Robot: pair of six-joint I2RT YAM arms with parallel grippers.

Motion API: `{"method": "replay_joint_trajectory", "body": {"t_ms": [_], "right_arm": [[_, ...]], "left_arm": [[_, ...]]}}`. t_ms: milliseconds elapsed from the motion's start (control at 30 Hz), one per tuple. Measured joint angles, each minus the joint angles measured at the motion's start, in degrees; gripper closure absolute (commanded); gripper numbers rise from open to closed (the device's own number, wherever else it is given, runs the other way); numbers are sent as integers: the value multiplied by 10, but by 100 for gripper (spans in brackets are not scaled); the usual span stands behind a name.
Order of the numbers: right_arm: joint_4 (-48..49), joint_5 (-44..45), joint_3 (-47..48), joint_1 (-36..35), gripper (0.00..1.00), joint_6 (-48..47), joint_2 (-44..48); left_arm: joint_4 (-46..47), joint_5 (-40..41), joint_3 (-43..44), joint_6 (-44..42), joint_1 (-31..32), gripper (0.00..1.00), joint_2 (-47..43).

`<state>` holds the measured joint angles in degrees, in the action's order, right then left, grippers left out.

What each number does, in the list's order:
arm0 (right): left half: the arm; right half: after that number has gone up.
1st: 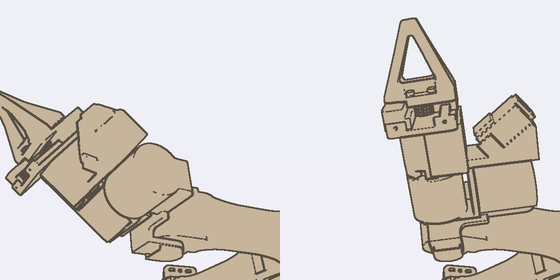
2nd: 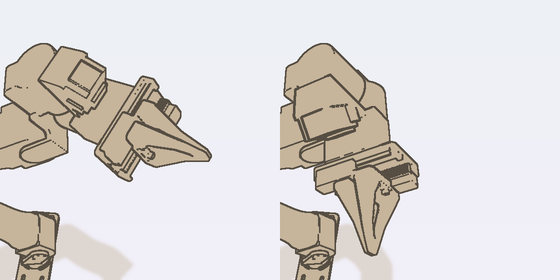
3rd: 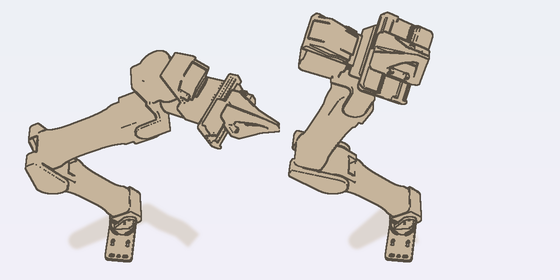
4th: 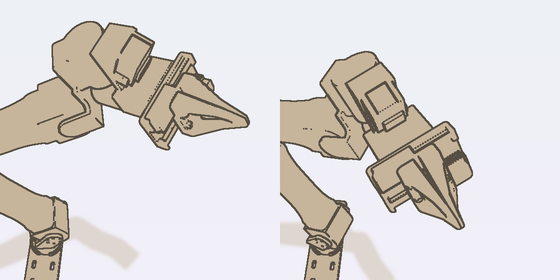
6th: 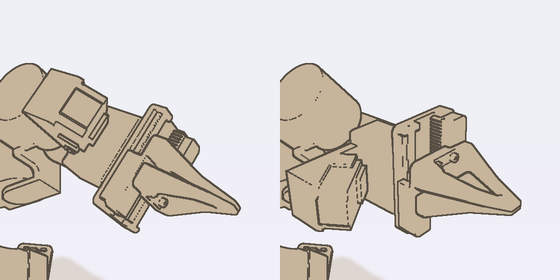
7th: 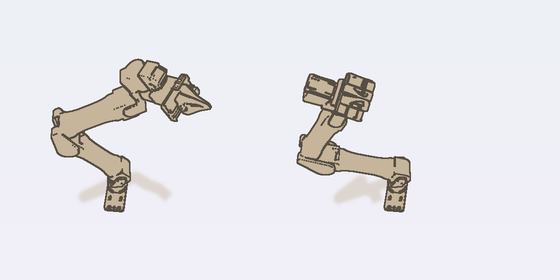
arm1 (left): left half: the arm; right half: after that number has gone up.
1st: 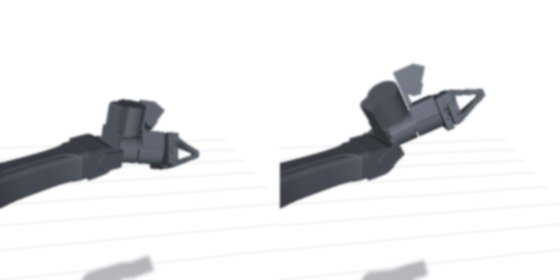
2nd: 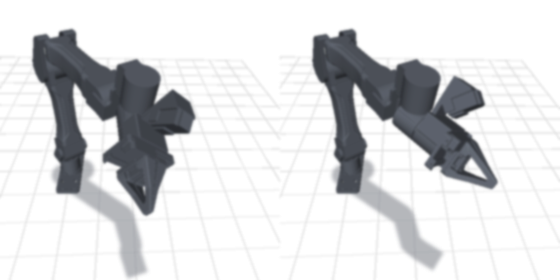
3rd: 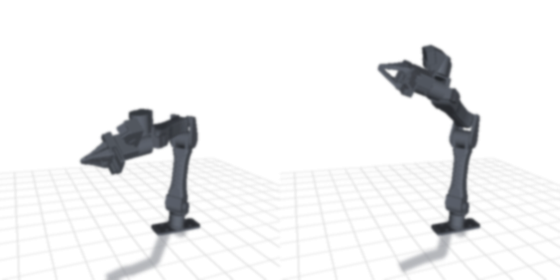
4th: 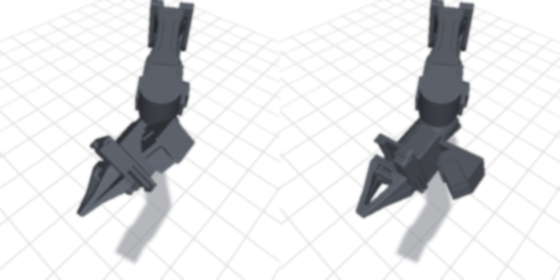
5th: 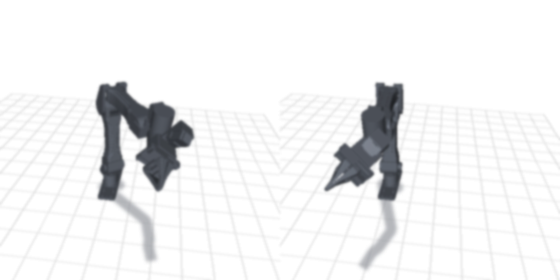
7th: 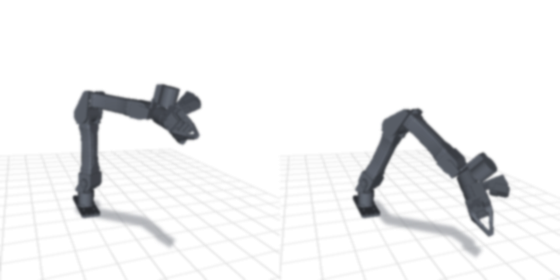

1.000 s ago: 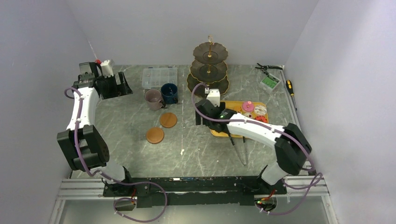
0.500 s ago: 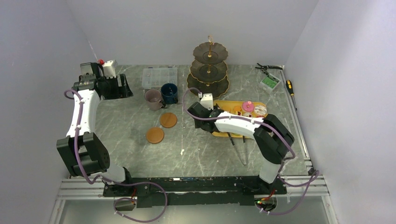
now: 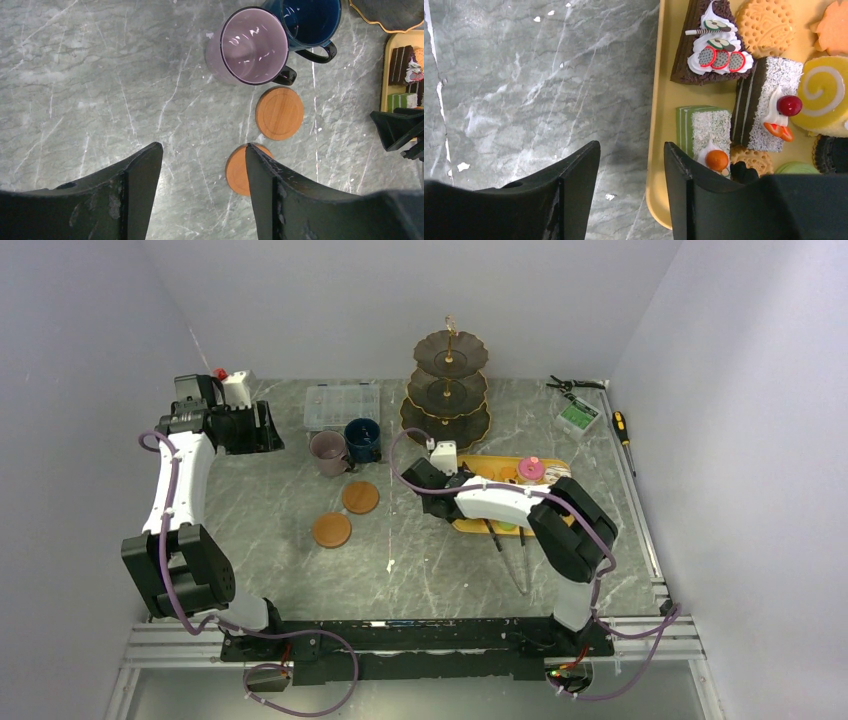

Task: Serve the afternoon tea

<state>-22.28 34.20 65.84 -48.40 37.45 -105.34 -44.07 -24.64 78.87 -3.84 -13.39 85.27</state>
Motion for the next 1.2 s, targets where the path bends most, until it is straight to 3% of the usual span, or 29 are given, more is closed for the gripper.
{"method": "replay_joint_trajectory", "body": {"t_ms": [567,967,1200], "right_arm": [[8,19,1,5,83,-11,-33],[8,13,7,-27,88,-7,-33],[2,-13,56,-55,89,8,-58]], "left_arm": [[-2,0,11,-7,18,43,0],[-4,5,15,-16,44,46,1],[-4,10,18,-16,60,46,1]]}}
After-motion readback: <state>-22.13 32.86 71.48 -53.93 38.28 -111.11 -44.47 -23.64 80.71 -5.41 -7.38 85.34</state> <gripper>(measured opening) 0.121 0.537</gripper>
